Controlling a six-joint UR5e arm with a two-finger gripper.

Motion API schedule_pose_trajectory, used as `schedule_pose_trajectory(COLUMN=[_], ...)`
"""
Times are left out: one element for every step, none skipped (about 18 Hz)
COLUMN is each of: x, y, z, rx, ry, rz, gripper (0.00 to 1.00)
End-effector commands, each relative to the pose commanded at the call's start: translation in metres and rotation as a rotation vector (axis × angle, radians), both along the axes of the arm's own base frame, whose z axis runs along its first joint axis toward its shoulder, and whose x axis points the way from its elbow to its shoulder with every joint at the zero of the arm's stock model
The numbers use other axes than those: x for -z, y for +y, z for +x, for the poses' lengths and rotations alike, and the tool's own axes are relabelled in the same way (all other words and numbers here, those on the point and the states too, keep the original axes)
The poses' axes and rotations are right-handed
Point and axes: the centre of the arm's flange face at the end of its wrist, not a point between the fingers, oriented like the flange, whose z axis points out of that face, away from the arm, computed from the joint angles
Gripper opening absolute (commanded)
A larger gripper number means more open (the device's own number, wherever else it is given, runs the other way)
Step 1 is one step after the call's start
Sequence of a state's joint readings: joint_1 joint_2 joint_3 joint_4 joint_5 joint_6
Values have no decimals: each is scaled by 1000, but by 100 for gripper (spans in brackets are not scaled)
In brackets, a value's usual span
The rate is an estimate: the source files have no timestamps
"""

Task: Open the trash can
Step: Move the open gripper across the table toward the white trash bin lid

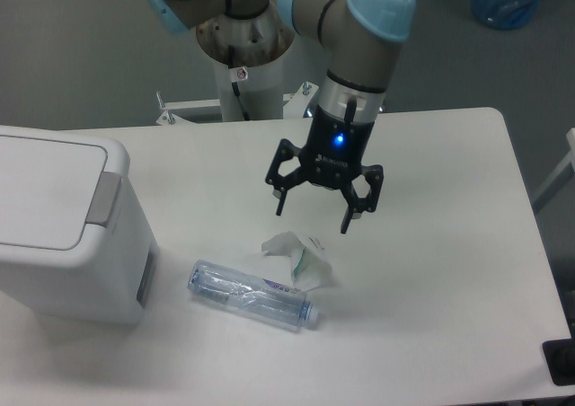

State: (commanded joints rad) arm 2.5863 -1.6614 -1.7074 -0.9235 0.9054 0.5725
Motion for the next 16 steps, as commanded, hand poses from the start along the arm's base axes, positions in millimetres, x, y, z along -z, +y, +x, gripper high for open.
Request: schedule_pose_trajectory(x=[-11, -20, -25, -29, -32, -33, -33, -35, -34, -31, -28, -26, -21, -17, -14, -9], y=[1, 5, 11, 16, 22, 28, 34, 39, 45, 48, 52, 58, 63, 66, 67, 69], z=[6, 16, 28, 40, 53, 63, 73, 85, 95, 100, 105, 112, 117, 119, 119, 117], rx=[-12, -6, 5, 14, 29, 43, 58, 77, 97, 107, 119, 137, 151, 157, 159, 158], ry=[-35, -54, -67, -75, -80, -85, -89, -91, -91, -94, -93, -91, -90, -92, -93, -98], rz=[37, 61, 71, 72, 74, 74, 73, 72, 70, 66, 66, 68, 66, 62, 60, 54], gripper=[100, 100, 100, 100, 100, 100, 100, 100, 100, 100, 100, 100, 100, 100, 100, 100])
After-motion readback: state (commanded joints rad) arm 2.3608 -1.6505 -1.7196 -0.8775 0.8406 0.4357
